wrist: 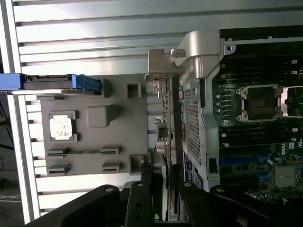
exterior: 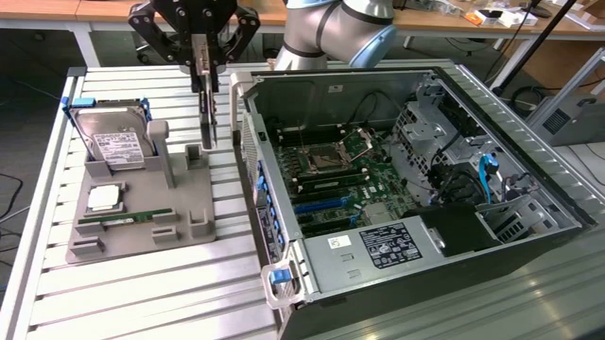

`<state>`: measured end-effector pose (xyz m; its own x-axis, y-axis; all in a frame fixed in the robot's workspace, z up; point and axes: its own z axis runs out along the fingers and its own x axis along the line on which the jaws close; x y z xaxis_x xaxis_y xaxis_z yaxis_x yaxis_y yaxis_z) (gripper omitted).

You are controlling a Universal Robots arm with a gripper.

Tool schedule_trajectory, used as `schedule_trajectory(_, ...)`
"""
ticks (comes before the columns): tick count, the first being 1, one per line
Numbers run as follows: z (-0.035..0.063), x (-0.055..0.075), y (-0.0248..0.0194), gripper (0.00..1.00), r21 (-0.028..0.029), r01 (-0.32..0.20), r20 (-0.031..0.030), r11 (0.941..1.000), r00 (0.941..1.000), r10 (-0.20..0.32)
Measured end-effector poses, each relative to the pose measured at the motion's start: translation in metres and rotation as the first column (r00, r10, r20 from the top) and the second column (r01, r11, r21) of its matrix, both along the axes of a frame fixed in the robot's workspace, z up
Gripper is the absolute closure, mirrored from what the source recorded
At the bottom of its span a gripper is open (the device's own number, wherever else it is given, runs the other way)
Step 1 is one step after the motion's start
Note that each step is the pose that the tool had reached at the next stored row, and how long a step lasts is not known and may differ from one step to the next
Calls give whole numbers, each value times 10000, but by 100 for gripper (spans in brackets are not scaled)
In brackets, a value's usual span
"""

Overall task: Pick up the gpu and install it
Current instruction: 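Pick up the gpu and move the gpu toward the slot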

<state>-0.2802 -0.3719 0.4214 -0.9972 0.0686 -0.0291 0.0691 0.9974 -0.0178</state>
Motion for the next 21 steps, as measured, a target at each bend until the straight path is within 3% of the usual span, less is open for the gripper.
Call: schedule_trajectory(21,0,81,0,73,0,0,0,10000,10000,0)
